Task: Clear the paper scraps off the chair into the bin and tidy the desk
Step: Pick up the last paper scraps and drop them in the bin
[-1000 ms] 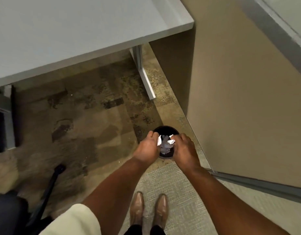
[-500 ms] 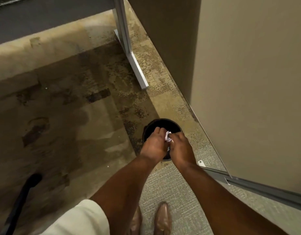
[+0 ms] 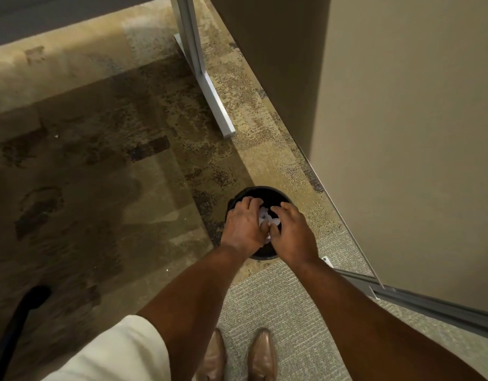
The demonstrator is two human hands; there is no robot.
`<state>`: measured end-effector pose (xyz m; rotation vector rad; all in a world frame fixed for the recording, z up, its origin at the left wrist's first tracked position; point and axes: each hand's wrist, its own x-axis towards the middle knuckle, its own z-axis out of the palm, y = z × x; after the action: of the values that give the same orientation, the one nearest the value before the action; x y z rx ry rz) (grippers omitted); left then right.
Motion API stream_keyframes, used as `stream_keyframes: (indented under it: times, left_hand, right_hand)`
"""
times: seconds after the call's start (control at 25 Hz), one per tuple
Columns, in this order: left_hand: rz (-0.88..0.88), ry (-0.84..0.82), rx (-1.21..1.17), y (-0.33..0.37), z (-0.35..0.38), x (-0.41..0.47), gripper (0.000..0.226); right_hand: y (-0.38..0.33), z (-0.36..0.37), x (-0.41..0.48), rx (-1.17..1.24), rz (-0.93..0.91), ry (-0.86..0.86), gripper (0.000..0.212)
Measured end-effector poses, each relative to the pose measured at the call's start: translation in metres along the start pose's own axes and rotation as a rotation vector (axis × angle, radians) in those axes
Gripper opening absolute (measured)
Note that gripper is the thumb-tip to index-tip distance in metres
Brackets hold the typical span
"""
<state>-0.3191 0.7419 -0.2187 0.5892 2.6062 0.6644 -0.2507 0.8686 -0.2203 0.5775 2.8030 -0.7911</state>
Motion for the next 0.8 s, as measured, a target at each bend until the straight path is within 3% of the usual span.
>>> stream_keyframes:
  times: [0.2,0.52,0.8]
  left_hand:
    - [0.044,0.045,0.029,0.01,-0.044,-0.031,0.06]
    - [0.028,0.109,0.207,0.042,-0.177,-0.105,0.077]
    - [-0.085,0.203,0.291,0.066,-0.291,-0.174,0.081]
  right_hand:
    - [-0.034,-0.04,-0.017,-0.085,-0.061,0.043,0.062]
    - [-0.126,-0.141,-0.062,-0.196,-0.169,0.062,0.076]
    - [-0.203,-0.226,-0.097,-0.274,-0.291,0.093,0.08]
